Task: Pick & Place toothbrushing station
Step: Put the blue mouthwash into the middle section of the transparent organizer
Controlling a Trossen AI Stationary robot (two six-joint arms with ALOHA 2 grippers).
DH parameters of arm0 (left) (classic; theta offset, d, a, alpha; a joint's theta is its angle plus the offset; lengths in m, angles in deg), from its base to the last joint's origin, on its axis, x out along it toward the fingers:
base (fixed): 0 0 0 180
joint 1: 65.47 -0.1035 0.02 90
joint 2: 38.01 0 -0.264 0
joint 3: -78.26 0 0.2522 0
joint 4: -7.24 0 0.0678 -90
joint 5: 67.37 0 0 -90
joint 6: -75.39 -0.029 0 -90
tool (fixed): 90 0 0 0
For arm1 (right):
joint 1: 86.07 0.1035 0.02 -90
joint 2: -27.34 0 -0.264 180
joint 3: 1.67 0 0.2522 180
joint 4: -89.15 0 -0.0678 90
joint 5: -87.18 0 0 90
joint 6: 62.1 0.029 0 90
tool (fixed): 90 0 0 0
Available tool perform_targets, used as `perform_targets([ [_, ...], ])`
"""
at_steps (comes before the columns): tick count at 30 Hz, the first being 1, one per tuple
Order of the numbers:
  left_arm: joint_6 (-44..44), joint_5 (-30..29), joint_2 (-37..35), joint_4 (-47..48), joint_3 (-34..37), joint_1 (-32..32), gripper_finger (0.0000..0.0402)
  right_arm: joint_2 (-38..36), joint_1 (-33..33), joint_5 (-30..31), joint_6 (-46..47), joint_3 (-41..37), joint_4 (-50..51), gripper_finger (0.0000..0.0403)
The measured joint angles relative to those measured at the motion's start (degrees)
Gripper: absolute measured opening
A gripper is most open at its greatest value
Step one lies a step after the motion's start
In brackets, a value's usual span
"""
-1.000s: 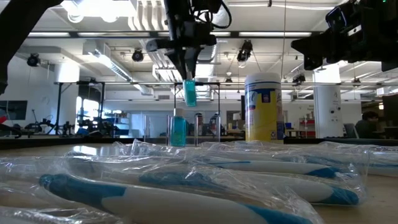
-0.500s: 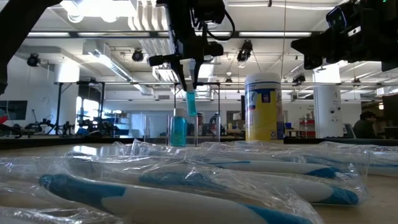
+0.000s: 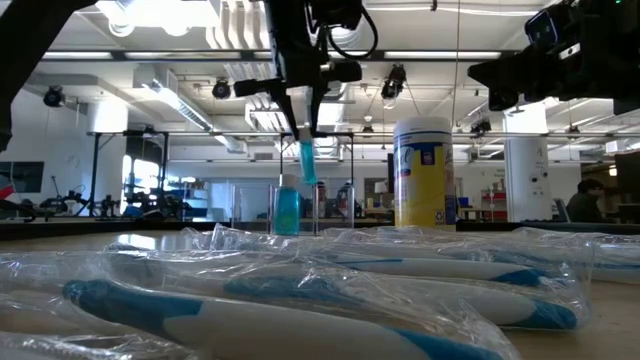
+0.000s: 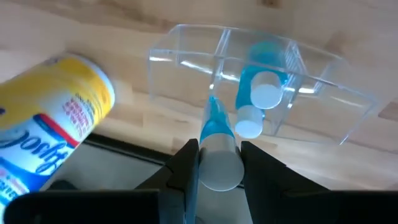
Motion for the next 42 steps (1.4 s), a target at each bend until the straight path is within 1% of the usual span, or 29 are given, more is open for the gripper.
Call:
perform_targets([
  [10,-2.2,0.2,0.0,0.3,1.0,0.0,0.0098,0.0,0.0,0.0,0.0,0.0,0.1,0.0008],
  [17,-3.7,2.3,-0.1,-0.1,1.1,0.0,0.0098,0.0,0.0,0.0,0.0,0.0,0.1,0.0008],
  [30,-6.9,3.2,0.0,-1.9,2.7,-0.8,0.0098,0.0,0.0,0.0,-0.2,0.0,0.1,0.0008],
  [42,-8.9,8.1,0.0,-2.6,2.9,-3.3,0.0102,0.0,0.0,-0.1,-1.7,0.0,0.1,0.0008],
])
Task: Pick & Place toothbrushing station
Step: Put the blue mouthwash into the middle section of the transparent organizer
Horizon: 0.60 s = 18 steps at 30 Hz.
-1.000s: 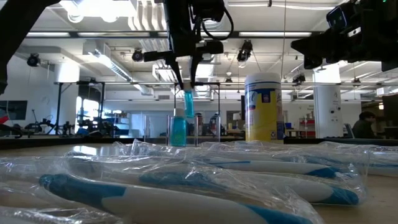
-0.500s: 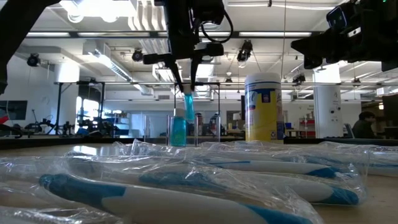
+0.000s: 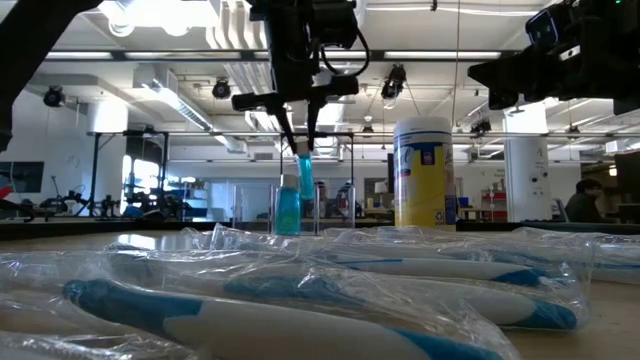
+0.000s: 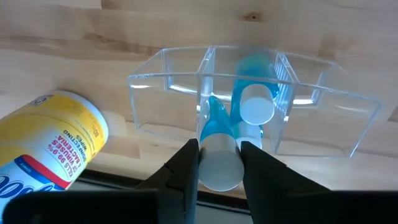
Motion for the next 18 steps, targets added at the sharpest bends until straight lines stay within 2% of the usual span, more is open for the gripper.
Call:
perform_targets([
  [18,-2.0,7.6,0.0,-1.0,0.0,-2.2,0.0103,0.0,0.0,0.0,-0.4,0.0,0.0,0.0008],
])
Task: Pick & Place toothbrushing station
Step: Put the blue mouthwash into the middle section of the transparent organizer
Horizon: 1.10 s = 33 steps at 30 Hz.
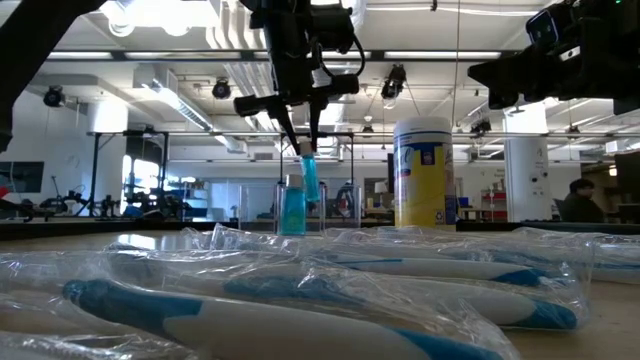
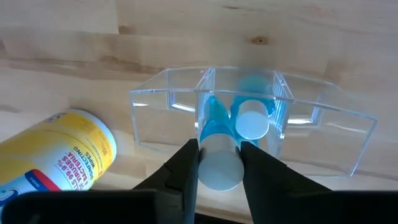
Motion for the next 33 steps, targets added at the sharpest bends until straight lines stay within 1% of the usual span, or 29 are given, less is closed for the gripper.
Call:
perform_targets([
  [7,0.0,1.3,0.0,-0.3,0.1,-1.0,0.0104,0.0,0.0,0.0,0.0,0.0,0.0,0.0008],
  [15,-2.3,0.7,0.1,-4.4,3.5,-1.8,0.0104,0.0,0.0,0.0,0.0,0.0,0.0,0.0008],
  [20,-3.3,0.4,0.0,-5.7,4.5,-2.1,0.0104,0.0,0.0,0.0,0.0,0.0,0.0,0.0008],
  [33,-1.6,4.1,0.1,-7.4,4.7,-3.6,0.011,0.0,0.0,0.0,-1.1,0.0,1.0,0.0008],
])
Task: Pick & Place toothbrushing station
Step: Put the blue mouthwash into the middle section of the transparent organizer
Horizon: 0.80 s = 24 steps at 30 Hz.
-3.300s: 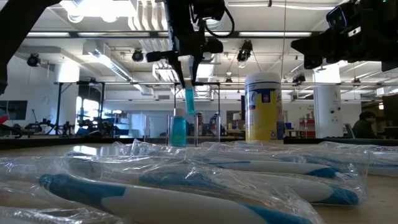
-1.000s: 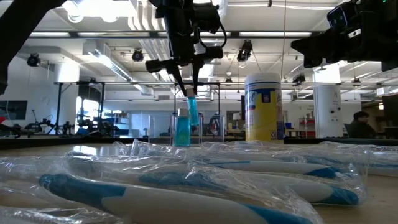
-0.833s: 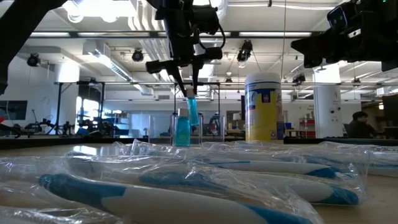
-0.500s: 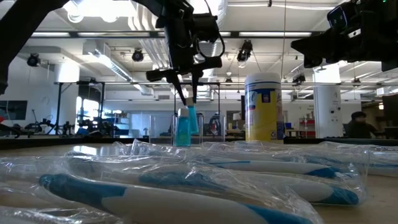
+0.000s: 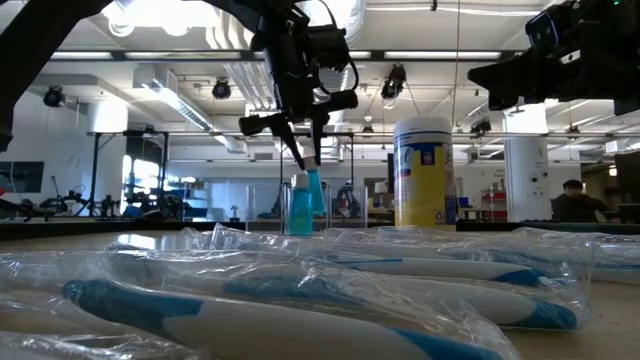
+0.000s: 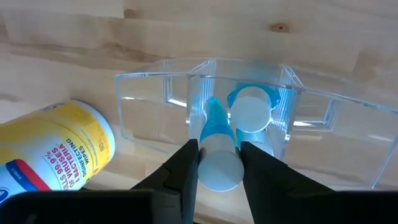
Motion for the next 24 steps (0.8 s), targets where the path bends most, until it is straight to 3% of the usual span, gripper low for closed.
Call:
perform_targets([
  [24,7.9,3.6,0.0,-2.7,0.0,-0.9,0.0124,0.0,0.0,0.0,0.2,0.0,0.0,0.0008],
])
